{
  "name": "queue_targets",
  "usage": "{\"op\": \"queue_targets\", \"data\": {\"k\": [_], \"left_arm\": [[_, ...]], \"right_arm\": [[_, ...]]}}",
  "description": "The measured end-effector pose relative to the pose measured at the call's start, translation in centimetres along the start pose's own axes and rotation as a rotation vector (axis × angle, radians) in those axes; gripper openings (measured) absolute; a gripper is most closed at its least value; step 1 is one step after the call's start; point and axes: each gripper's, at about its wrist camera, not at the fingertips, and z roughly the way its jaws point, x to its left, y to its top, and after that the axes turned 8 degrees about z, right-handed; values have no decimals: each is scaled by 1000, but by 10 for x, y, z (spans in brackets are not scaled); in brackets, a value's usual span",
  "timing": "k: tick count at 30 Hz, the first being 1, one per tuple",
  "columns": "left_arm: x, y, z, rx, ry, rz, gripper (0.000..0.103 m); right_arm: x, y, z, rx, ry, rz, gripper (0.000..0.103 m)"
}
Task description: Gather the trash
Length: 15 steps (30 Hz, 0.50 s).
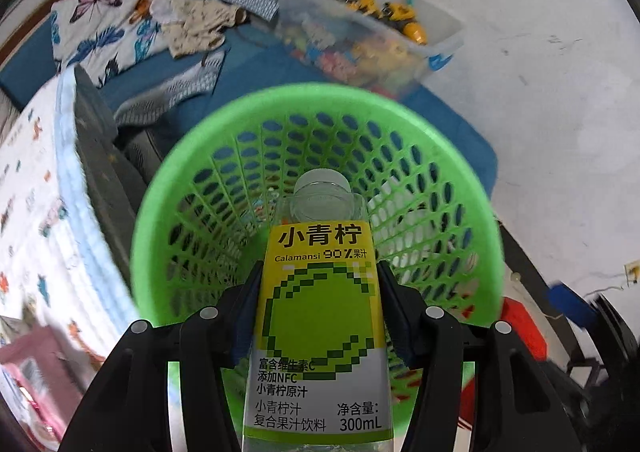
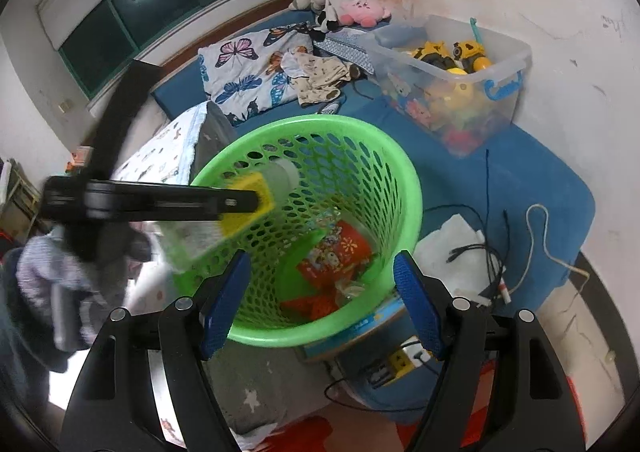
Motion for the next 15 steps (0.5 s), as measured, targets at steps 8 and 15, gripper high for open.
{"op": "queue_targets", "data": {"k": [8, 15], "left_arm": [[4, -2, 43, 65, 25, -67, 53], [9, -2, 60, 84, 57, -106, 53]], "right_arm": [[-8, -9, 2, 13, 0, 29, 74], [-9, -17, -1, 16, 5, 42, 74]]}}
